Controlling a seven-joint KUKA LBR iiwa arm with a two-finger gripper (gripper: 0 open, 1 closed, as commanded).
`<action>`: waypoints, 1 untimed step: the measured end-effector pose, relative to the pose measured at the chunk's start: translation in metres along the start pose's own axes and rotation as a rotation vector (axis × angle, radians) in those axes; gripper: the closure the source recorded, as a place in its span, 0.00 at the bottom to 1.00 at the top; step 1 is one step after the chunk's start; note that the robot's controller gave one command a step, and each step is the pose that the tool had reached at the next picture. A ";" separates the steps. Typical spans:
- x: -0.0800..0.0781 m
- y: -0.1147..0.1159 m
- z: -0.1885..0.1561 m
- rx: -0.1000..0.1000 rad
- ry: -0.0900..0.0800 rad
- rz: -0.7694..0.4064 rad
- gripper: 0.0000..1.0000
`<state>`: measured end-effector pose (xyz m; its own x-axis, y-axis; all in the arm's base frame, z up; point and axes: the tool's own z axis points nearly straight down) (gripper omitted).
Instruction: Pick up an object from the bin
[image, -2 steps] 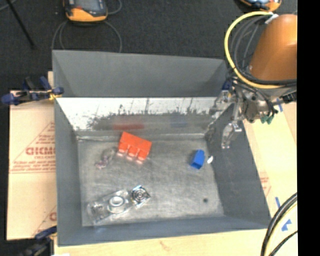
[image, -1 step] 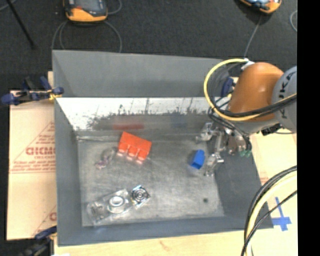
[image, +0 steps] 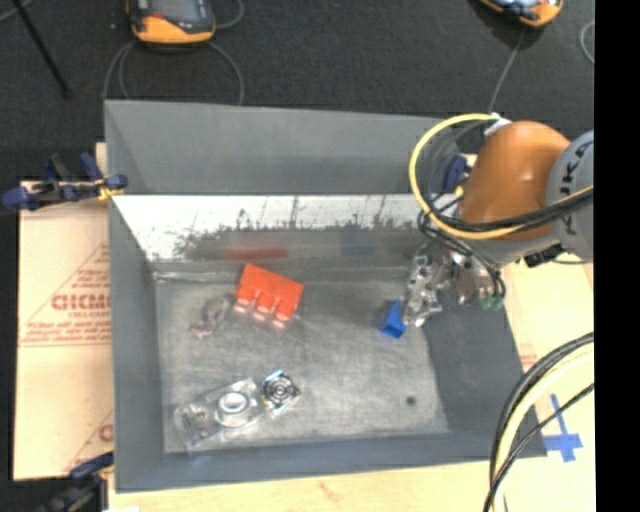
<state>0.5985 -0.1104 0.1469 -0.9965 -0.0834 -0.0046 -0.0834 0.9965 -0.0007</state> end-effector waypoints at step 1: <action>0.000 0.000 0.000 0.001 0.000 0.000 0.00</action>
Offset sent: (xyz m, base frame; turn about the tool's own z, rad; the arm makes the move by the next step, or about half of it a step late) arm 0.0000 0.0000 0.0000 0.0000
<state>0.5984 -0.1107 0.1469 -0.9965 -0.0838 -0.0044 -0.0838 0.9965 -0.0014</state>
